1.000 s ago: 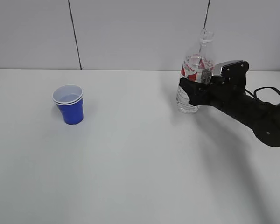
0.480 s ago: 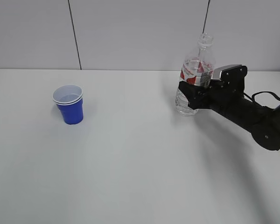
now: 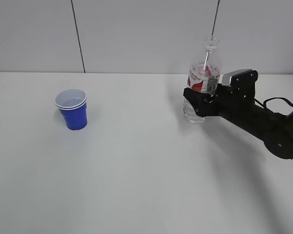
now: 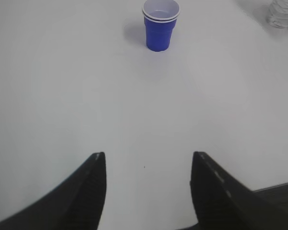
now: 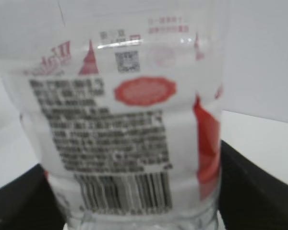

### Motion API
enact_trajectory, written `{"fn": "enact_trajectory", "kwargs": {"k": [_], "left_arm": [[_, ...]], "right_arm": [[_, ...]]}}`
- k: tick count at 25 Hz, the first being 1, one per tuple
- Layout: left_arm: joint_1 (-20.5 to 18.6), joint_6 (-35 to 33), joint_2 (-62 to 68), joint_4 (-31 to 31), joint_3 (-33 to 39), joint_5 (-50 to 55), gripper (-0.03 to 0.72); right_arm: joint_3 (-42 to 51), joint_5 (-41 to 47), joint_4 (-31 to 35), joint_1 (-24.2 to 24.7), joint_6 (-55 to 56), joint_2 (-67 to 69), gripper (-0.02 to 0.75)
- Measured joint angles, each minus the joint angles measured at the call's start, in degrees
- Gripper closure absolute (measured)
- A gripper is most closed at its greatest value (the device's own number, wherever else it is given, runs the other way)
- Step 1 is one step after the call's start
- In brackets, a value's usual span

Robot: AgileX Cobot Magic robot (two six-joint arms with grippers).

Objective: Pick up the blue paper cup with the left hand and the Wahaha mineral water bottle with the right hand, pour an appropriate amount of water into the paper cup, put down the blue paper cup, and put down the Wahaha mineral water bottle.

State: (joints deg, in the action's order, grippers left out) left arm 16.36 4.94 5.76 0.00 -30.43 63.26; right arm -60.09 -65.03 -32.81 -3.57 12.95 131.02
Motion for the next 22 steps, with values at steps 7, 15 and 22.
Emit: {"fn": "enact_trajectory", "kwargs": {"k": [7,15,22], "left_arm": [[0.0,0.0,0.0,0.0,0.0,0.0,0.263],[0.0,0.0,0.0,0.0,0.0,0.0,0.263],[0.0,0.0,0.0,0.0,0.0,0.0,0.263]], "right_arm": [[0.0,0.22,-0.48,0.0,-0.18,0.0,0.09],[1.01,0.44,-0.7,0.0,-2.68,0.0,0.086],[5.24,-0.3,2.47,0.0,-4.94,-0.11,0.086]]}}
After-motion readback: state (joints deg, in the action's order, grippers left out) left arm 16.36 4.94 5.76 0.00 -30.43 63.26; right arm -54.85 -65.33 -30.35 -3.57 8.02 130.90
